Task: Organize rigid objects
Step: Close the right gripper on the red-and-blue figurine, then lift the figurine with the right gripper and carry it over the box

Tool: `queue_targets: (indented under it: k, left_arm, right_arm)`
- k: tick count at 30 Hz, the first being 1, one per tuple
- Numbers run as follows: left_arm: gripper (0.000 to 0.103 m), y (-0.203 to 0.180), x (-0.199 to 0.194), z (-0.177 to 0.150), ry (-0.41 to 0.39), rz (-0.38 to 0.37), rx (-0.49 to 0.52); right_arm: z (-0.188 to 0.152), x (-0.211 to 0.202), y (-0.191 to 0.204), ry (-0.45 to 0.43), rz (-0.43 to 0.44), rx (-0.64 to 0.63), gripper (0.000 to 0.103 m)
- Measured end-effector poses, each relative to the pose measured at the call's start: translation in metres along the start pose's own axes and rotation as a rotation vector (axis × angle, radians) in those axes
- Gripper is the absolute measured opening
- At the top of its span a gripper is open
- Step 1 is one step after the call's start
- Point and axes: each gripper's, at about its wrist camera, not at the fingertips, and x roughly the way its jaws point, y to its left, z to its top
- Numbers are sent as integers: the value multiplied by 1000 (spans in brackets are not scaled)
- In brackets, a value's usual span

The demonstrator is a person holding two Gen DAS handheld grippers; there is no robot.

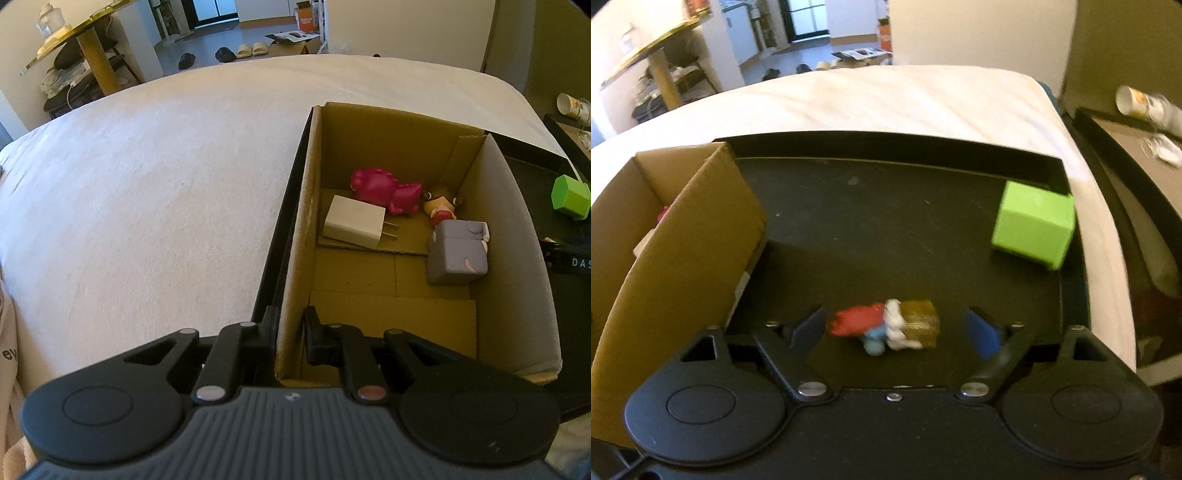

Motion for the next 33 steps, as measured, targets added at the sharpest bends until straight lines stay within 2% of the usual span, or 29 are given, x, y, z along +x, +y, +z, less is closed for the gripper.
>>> queue_targets:
  k: [3,4,10,19,33]
  left_arm:
    - [13,1,0,0,1,-2,-4]
    - [13,1,0,0,1,-2,-5]
    - [13,4,0,0,1,-11,-14]
    - [12,11,-3,0,-4,-41,-37]
    - [11,18,-11,-2,-43,-82,-72]
  right_arm:
    - [-1,1,5,-6,12,-26,63]
    - [-2,1,6,-1,6,-33,60]
    - [-2,-10,11,9,4,-67,60]
    - [5,-47,21,-28,30,-62,60]
    - [39,-93,67,-136,89,-135,60]
